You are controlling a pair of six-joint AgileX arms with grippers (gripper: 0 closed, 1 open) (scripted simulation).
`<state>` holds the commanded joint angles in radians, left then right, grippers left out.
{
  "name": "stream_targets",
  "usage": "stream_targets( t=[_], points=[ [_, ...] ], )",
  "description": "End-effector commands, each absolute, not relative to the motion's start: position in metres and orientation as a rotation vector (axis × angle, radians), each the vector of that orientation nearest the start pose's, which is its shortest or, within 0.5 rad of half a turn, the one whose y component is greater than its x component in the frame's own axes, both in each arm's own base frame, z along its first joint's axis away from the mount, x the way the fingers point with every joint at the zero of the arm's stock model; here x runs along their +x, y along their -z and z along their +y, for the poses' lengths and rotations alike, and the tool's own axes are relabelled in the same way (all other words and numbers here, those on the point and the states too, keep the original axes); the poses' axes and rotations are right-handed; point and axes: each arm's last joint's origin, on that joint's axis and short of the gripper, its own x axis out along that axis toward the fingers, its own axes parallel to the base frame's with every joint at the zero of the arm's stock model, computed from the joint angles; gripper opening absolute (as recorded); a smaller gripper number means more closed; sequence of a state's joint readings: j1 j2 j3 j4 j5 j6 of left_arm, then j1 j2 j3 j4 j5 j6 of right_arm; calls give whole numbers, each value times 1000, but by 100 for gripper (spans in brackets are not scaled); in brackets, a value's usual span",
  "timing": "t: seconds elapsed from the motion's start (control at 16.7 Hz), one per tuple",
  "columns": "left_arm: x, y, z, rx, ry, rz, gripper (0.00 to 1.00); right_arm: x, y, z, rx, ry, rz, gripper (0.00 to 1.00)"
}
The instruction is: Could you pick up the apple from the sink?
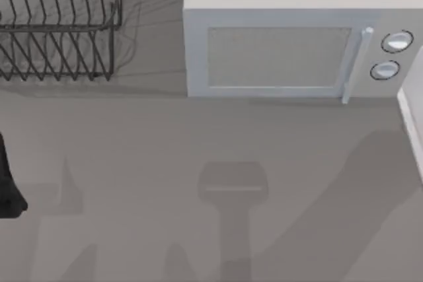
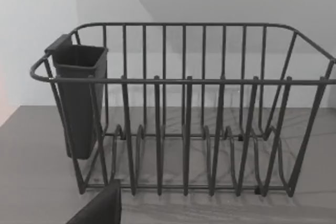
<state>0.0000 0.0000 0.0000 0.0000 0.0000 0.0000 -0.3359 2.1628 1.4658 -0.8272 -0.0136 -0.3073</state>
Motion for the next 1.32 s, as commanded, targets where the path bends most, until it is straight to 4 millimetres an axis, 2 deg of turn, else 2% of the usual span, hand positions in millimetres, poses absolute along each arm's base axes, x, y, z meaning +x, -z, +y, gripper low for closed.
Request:
stream_targets(
  t=[0.18,0.36,0.54,0.66,1.02,1.2,1.32],
  points=[
    [106,-160,-1,0,0,0,100,383,-169,-130,23,7,1548,0],
    [106,-160,-1,0,0,0,100,374,-230,-126,24,6,1553,0],
    [106,-160,-1,0,0,0,100,362,-274,-121,17,12,1527,0],
    [106,-160,-1,0,0,0,100,358,-285,-119,14,15,1517,0],
    [106,-160,-1,0,0,0,100,360,-284,-114,14,13,1518,0],
    [106,-160,-1,0,0,0,100,370,-286,-78,11,14,1516,0],
    [106,-160,-1,0,0,0,100,378,-287,-34,11,13,1515,0]
  ],
)
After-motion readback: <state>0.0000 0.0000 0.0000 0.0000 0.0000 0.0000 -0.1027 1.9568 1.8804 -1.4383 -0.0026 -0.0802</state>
